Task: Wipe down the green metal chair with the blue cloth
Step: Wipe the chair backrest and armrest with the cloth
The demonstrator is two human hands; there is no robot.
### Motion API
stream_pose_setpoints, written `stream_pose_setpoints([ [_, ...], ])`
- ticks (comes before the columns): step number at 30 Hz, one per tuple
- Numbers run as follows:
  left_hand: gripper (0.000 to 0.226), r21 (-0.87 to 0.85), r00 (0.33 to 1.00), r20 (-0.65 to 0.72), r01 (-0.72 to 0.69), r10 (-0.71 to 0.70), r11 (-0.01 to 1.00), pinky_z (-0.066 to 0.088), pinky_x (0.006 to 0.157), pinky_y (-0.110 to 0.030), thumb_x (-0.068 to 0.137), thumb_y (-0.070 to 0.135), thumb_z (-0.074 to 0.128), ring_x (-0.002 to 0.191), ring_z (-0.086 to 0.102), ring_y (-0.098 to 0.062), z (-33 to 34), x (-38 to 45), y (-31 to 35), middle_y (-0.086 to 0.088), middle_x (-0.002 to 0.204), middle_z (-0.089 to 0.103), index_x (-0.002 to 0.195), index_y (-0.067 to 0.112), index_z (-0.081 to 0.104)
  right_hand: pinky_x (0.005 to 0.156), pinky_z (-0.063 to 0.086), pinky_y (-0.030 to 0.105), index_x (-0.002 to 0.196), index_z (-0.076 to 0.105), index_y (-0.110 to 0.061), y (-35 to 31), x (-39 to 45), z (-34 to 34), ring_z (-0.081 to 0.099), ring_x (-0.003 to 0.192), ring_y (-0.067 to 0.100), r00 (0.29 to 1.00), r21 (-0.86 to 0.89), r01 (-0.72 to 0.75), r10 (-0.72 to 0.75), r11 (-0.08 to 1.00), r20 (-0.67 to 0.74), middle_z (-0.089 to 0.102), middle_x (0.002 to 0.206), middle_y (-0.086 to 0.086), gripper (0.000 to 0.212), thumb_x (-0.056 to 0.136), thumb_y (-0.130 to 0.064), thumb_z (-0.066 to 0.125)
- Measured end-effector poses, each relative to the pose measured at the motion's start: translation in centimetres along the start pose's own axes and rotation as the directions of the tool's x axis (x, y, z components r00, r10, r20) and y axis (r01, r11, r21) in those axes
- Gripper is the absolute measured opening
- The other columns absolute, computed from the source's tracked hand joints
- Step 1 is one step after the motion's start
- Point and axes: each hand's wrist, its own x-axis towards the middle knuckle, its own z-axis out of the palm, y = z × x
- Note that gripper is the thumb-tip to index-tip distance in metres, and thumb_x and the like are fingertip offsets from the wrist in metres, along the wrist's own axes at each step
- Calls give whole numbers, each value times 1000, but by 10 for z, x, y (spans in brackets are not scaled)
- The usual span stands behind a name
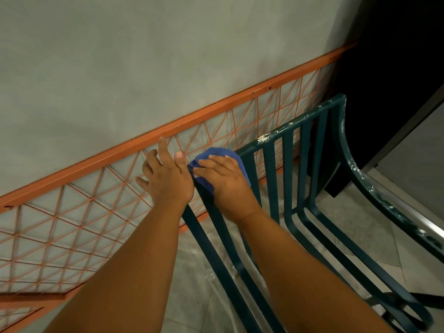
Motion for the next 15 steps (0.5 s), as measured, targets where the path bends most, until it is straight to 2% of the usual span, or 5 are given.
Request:
stream_pose_setpoints([
  [3, 51, 15, 1000, 1, -8, 8, 1000, 16, 110, -60, 102, 40, 23, 139, 23, -32, 1, 0, 0, -11, 152, 25, 150, 26, 13, 110, 28, 44, 104, 69, -15, 9, 14, -5, 57, 112, 25, 995, -34, -100, 100, 994, 1, 68, 109, 2, 27, 78, -5, 68],
  [6, 52, 13, 1000, 1, -6, 6, 1000, 17, 110, -60, 102, 41, 23, 138, 24, -33, 2, 1, -1, -11, 151, 26, 150, 26, 14, 114, 11, 43, 96, 68, -12, -19, 16, 1, 53, 111, 27, 969, -29, -245, 246, 969, 10, 68, 101, 2, 29, 71, -4, 55],
  [8, 51, 21, 1000, -10, -7, 7, 1000, 19, 109, -60, 102, 40, 25, 137, 26, -34, 2, 0, -2, -11, 150, 27, 150, 26, 16, 112, 6, 38, 99, 68, -12, -27, 10, 1, 50, 115, 29, 975, 41, -220, 219, 975, 32, 68, 106, 2, 37, 67, -4, 51],
  [11, 51, 27, 1000, 3, -5, 5, 1000, 18, 108, -61, 101, 39, 27, 135, 27, -35, 3, 2, -1, -13, 148, 29, 149, 24, 17, 108, 18, 38, 101, 70, -10, -20, 14, -9, 52, 113, 33, 983, 33, -179, 177, 983, 37, 68, 108, 8, 33, 72, -6, 56],
  [15, 53, 10, 1000, -12, 6, -6, 1000, 19, 106, -62, 99, 36, 35, 133, 29, -37, 4, 3, -1, -14, 147, 30, 148, 24, 21, 115, -6, 43, 125, 58, -12, -50, 16, -6, 18, 141, 32, 936, -125, -328, 340, 936, 86, 44, 143, 10, 37, 90, -17, 51],
])
